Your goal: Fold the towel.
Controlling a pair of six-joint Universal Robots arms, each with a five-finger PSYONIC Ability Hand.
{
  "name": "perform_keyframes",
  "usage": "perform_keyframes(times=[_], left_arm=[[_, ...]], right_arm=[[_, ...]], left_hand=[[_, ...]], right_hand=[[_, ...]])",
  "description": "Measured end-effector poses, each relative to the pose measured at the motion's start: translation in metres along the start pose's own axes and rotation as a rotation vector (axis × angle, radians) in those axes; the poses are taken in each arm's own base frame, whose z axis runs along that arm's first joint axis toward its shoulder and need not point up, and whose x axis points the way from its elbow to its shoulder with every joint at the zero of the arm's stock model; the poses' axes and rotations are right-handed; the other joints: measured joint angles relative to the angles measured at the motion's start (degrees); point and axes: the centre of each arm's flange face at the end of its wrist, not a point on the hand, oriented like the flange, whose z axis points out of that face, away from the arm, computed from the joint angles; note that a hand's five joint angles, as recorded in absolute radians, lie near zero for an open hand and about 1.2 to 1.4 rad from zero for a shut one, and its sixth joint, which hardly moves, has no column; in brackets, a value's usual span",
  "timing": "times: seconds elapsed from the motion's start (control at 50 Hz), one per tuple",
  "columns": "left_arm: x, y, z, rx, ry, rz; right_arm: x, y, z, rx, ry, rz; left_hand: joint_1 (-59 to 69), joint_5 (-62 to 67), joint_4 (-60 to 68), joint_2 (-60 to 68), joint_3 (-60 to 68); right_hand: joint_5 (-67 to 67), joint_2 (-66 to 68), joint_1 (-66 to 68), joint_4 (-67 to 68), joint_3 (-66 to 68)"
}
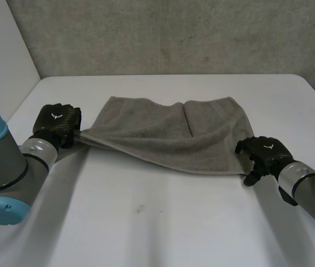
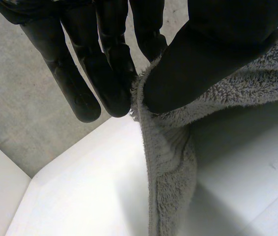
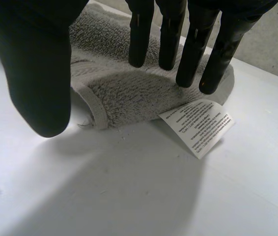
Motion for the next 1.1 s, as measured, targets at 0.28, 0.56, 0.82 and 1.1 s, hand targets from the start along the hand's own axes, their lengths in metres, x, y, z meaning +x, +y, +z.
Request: perform_keyframes(times=[0.28, 0.56, 0.82, 1.1], left_arm=[[0.0, 0.002, 0.0, -0.005, 0.0, -0.001], [0.002, 0.004, -0.003, -0.016, 0.008, 0.001], [0.001, -0.02, -0.04, -0.111, 0.06, 0.08], [0.011, 0.006, -0.062, -0.388, 0.221, 0.284]], right_arm=[[0.005, 0.006, 0.026, 0.042, 0.019, 0.004], [0.021, -0.027, 0.027, 0.133, 0.104, 0.03], [0.018, -0.098, -0.034, 0.093, 0.083, -0.302], [0.009, -0.06, -0.053, -0.323, -0.064, -0.737]], left_hand=[[0.0, 0.0, 0.0, 0.0, 0.0], [0.0, 0.0, 0.0, 0.0, 0.0], [0.0, 0.0, 0.0, 0.0, 0.0], [0.0, 0.0, 0.0, 0.0, 0.0]], right_hand=[[7.66, 8.63, 6.93, 8.18, 8.22], [38.14, 40.78, 31.39, 40.33, 40.24], [39.39, 41.01, 31.39, 41.55, 41.18], [39.79, 41.06, 31.39, 41.56, 41.18]])
